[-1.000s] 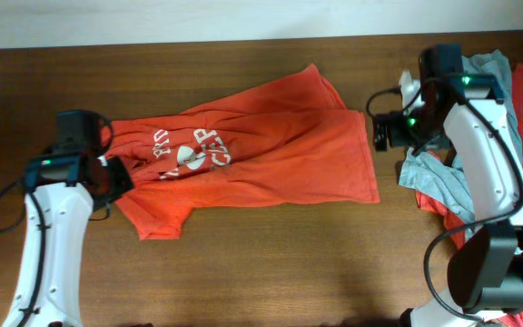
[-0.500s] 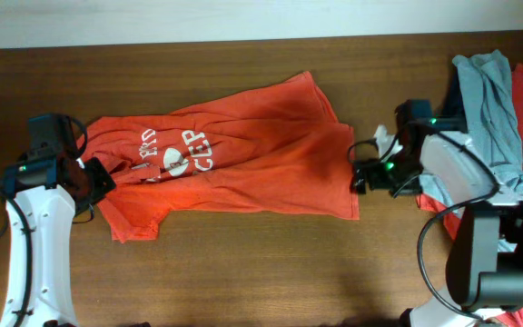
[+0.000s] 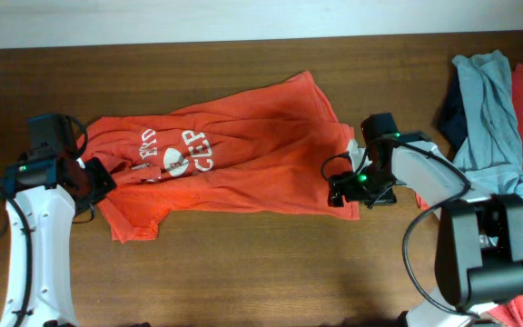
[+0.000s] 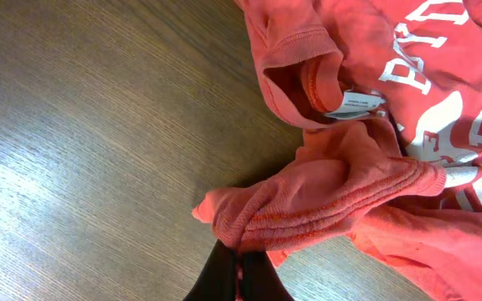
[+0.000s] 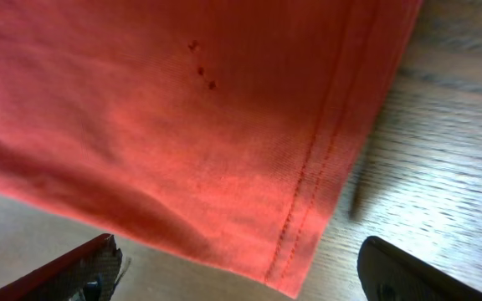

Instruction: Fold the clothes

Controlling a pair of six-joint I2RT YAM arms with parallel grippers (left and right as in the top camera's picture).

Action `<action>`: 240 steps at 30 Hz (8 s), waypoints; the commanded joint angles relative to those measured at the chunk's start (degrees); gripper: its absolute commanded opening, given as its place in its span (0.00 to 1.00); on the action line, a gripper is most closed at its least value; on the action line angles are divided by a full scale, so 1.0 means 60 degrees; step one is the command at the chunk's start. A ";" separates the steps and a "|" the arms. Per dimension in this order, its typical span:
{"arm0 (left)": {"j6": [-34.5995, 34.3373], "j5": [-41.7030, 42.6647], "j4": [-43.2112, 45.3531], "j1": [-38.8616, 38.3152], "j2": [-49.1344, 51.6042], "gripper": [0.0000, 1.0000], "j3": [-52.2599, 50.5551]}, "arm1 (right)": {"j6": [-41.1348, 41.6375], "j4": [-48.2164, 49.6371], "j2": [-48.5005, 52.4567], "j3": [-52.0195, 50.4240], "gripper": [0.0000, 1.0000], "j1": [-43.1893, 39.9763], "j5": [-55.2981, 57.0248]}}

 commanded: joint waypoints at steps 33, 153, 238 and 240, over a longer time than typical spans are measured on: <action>0.0149 0.0073 -0.0055 0.0018 -0.0076 0.00 0.0062 | 0.0525 -0.3279 -0.1887 0.3013 0.06 0.0605 -0.0215; 0.2830 0.2663 -0.4911 -0.0004 0.5166 0.00 0.2903 | -0.1093 -0.7180 0.2528 0.5708 0.04 -0.1778 0.1577; 0.2342 0.1738 0.1938 0.0667 0.6951 0.01 0.1694 | -0.0415 -0.5978 -0.0510 0.2495 0.04 -0.1767 0.1621; 0.2237 0.1738 0.2025 0.0885 0.6951 0.01 0.1749 | -0.0415 -0.5982 -0.0510 0.2495 0.04 -0.1767 0.1621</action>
